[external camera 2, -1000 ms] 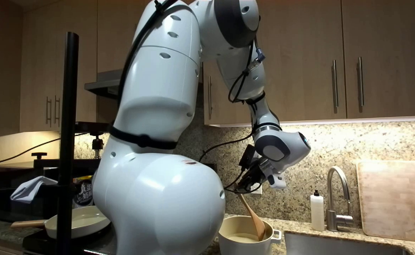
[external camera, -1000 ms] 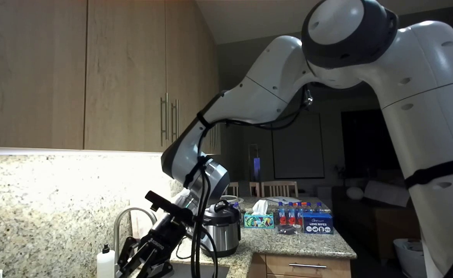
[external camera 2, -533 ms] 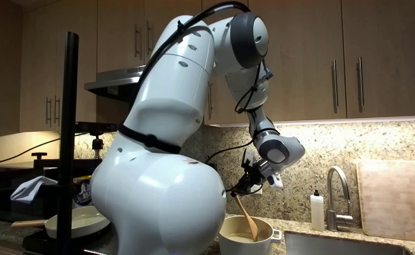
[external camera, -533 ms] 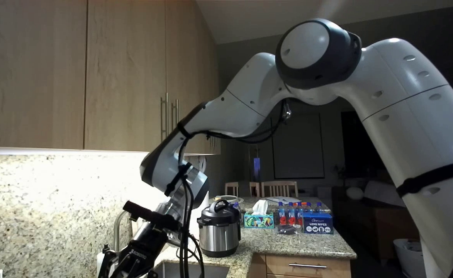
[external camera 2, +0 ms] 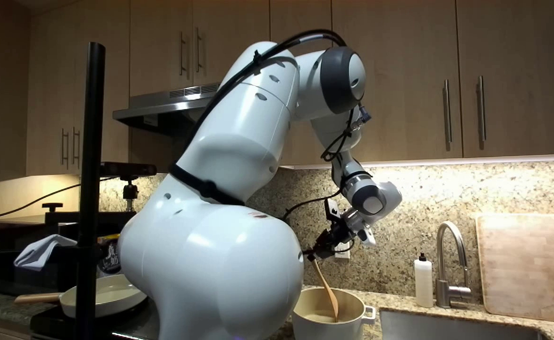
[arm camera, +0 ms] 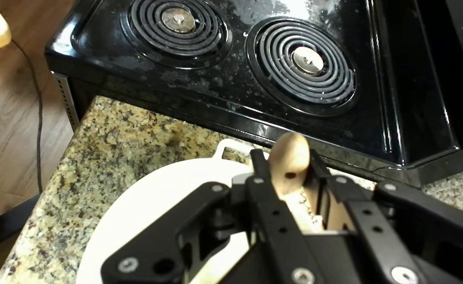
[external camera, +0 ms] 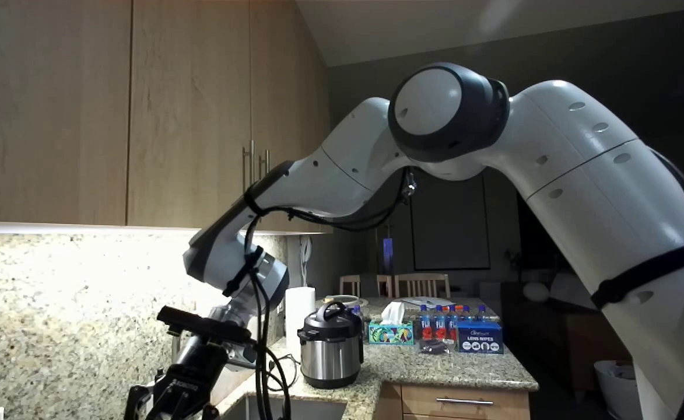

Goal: Use the spatula to stir the pot

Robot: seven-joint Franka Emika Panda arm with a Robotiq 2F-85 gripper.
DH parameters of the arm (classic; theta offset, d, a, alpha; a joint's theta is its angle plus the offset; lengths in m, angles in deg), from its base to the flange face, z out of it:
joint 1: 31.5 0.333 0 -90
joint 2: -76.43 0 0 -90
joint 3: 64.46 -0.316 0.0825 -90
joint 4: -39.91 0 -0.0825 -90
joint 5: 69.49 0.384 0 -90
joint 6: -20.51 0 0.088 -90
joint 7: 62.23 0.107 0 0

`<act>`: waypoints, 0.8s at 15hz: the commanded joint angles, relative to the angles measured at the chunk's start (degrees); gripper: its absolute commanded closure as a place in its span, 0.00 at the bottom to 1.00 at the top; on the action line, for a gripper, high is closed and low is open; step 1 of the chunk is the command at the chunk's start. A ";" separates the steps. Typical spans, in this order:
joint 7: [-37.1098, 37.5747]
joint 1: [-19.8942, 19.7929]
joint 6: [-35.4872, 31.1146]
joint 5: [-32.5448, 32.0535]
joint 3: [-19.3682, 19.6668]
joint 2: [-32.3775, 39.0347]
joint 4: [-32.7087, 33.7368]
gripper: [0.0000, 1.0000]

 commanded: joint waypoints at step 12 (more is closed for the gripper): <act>1.86 -2.01 3.11 3.16 1.34 1.06 -0.67 0.91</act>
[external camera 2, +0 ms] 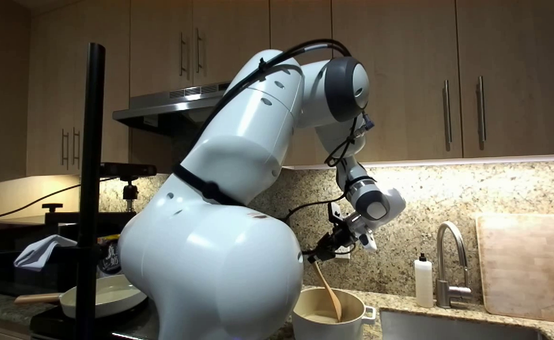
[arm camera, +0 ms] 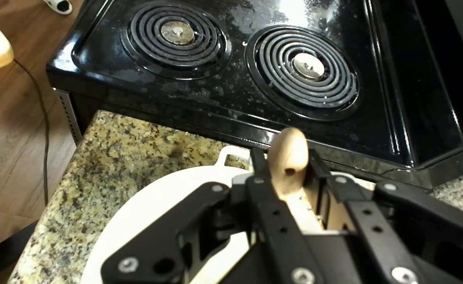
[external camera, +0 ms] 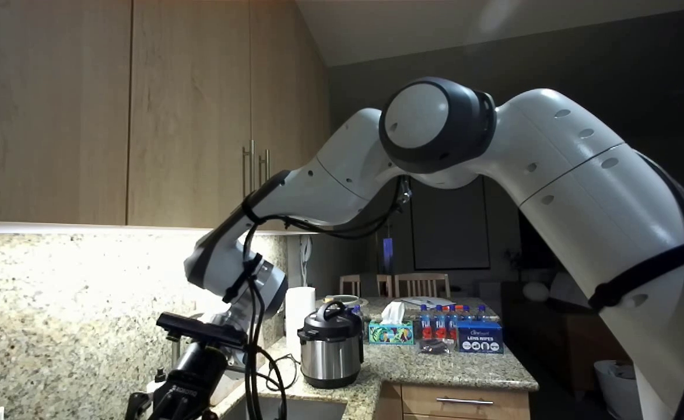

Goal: Use the spatula to stir the pot

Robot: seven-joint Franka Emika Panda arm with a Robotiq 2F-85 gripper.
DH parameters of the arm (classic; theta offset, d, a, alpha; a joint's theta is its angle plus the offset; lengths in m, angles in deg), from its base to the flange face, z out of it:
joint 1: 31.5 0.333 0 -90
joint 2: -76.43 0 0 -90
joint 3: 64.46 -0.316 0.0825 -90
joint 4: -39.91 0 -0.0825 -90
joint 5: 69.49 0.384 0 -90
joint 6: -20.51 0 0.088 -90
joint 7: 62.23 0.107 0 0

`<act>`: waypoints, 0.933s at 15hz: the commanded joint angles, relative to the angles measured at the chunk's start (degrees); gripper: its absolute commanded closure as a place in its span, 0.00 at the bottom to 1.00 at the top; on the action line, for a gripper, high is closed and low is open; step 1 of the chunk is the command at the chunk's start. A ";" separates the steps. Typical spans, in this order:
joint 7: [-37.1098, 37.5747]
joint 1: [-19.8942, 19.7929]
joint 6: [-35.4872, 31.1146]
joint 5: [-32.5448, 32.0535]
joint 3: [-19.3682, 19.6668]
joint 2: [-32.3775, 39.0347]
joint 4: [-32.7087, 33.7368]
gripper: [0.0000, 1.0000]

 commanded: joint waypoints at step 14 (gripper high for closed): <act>-7.51 -0.70 -5.48 14.38 -0.73 -2.75 -14.24 0.91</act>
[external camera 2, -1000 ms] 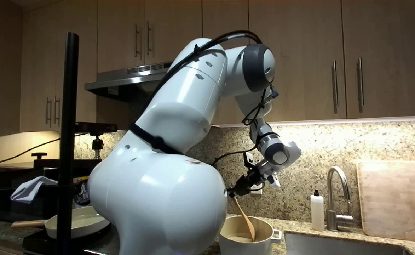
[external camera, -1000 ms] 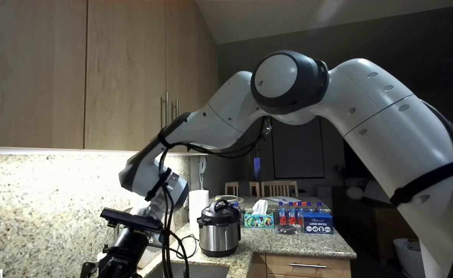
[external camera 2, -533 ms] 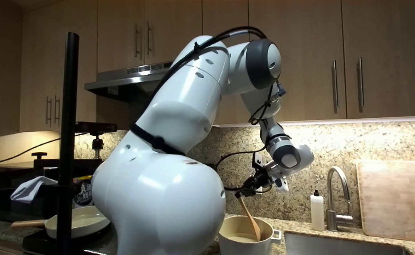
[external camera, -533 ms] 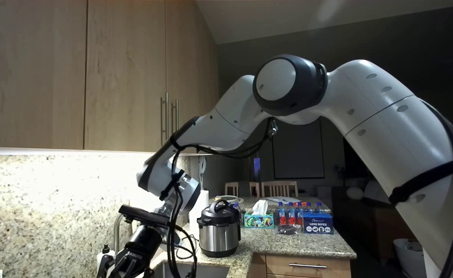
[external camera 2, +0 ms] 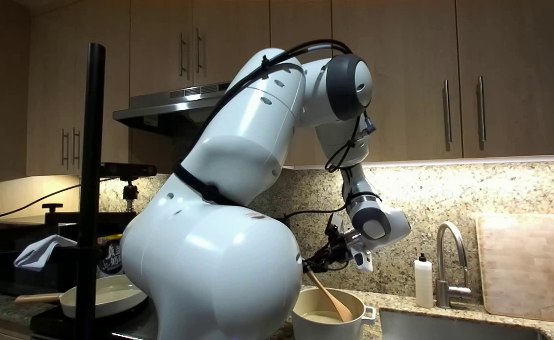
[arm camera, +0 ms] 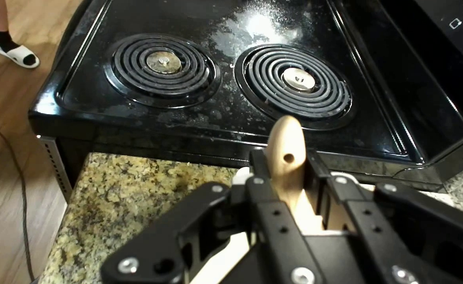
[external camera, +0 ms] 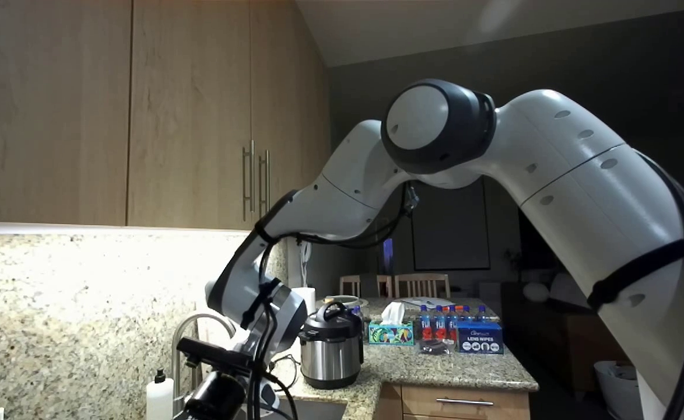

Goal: Use the spatula to stir the pot

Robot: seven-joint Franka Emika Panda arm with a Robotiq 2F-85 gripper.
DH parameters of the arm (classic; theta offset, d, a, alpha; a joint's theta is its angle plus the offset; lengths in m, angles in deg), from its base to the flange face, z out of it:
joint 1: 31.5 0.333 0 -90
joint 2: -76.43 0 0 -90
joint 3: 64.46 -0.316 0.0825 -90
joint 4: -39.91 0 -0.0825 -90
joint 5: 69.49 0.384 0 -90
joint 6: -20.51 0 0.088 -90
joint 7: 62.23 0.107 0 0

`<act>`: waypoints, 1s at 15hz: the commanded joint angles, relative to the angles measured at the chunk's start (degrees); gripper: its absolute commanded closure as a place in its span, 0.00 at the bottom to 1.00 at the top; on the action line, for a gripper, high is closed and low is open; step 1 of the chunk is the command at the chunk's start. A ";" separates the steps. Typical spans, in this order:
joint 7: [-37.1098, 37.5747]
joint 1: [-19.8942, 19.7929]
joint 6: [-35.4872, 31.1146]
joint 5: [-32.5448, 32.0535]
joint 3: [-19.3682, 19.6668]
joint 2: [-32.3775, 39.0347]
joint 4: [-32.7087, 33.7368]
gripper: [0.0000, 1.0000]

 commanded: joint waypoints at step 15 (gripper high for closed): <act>-0.28 8.18 -12.87 1.24 -4.50 -9.04 -6.52 0.91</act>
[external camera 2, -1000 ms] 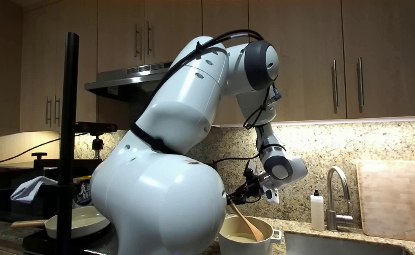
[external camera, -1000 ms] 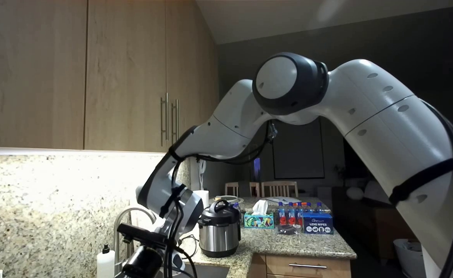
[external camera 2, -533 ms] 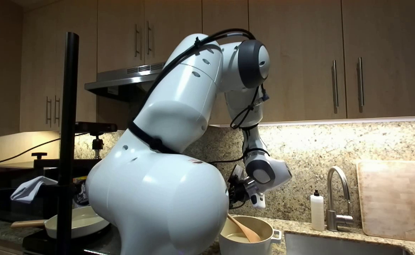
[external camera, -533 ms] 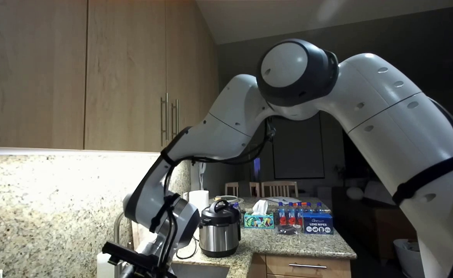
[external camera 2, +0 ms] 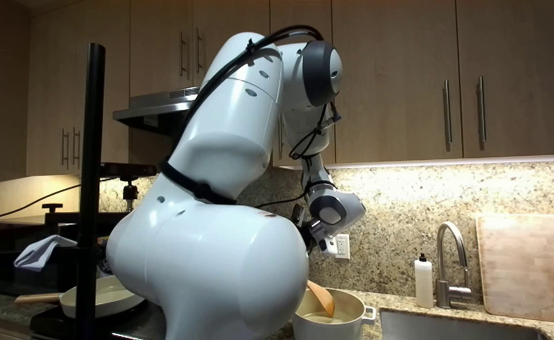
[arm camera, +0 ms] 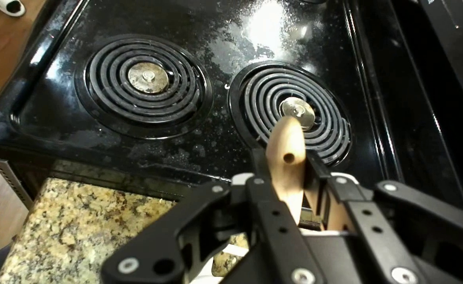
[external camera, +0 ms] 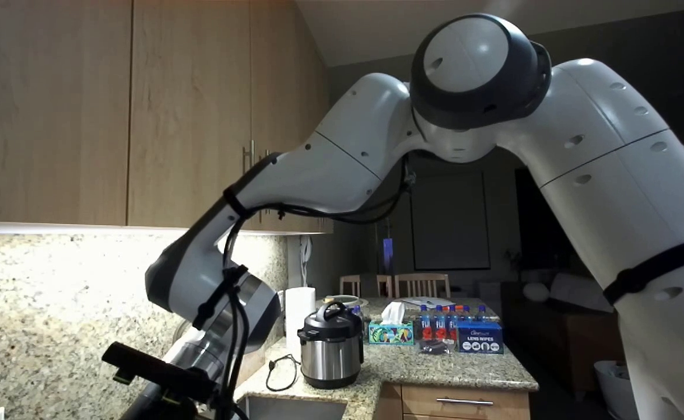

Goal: Use the spatula to stir the pot

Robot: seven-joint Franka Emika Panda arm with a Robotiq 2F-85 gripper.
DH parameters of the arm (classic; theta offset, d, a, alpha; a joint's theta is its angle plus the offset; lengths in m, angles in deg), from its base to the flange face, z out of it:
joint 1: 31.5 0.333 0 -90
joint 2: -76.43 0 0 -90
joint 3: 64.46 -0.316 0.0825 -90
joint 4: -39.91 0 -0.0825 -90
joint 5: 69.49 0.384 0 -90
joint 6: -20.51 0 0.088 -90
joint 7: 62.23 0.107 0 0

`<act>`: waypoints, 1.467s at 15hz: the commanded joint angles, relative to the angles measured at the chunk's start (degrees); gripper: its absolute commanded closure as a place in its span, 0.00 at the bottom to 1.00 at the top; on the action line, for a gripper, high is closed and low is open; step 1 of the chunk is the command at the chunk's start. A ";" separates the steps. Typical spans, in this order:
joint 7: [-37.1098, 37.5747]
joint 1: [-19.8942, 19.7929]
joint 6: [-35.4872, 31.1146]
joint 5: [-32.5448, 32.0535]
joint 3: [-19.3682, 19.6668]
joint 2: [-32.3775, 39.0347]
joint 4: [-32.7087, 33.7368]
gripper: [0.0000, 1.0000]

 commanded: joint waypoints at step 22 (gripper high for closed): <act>10.43 2.68 14.50 -15.12 -0.31 16.06 20.73 0.92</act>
